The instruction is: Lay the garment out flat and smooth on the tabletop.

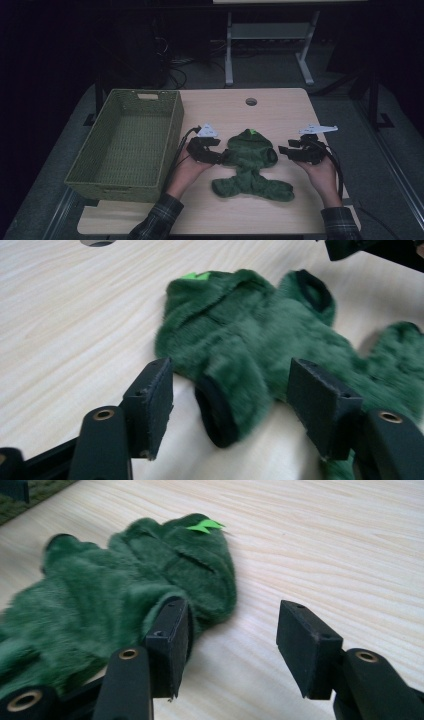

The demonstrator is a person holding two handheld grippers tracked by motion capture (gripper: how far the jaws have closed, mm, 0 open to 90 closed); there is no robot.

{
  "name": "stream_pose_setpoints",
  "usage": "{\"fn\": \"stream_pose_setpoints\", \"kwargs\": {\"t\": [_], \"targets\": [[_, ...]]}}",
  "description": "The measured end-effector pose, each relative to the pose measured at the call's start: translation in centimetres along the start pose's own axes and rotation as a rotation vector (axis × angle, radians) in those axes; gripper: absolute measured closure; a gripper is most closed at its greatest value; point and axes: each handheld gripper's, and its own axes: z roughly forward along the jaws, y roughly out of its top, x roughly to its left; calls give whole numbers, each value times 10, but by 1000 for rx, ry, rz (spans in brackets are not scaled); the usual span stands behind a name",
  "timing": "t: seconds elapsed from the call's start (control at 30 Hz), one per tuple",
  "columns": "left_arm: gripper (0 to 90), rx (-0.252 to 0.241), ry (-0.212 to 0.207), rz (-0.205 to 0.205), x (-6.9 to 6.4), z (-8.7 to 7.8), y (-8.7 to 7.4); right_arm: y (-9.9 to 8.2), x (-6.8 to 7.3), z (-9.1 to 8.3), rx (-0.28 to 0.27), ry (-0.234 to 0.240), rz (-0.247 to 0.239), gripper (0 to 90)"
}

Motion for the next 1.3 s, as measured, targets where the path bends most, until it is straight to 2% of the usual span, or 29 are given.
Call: {"fn": "stream_pose_setpoints", "kwargs": {"t": [0.07, 0.27, 0.33, 0.43, 0.5, 0.53, 0.67, 0.87, 1.07, 1.23, 1.27, 1.3], "targets": [[301, 4, -2, 10, -7, -4, -4, -1, 4, -3, -10, 8, -6, 462], [232, 20, -14, 35, -24, -11, -20, -7, 18, -6, 11, 26, -31, 459], [207, 33, -4, 51, -31, -14, -26, -8, 22, -7, 12, 33, -39, 459], [176, 37, -9, 46, -38, -18, -38, -8, 28, -8, 9, 41, -49, 459], [147, 63, 1, 54, -43, -18, -47, -9, 32, -7, 13, 46, -57, 459], [144, 73, 3, 64, -45, -20, -50, -9, 34, -6, 11, 49, -64, 459], [131, 83, 4, 63, -53, -24, -65, -9, 40, -5, 14, 58, -75, 458], [125, 88, 8, 60, -58, -29, -82, -7, 51, -1, 17, 89, -82, 460], [124, 110, 21, 70, -59, -31, -92, -5, 68, 4, 27, 118, -98, 513], [124, 116, 17, 49, -56, -31, -99, -3, 82, 6, 25, 157, -120, 562], [124, 118, 19, 54, -56, -31, -100, -2, 86, 7, 28, 168, -109, 583], [124, 117, 17, 59, -56, -31, -101, -2, 87, 8, 25, 175, -123, 600]]}}
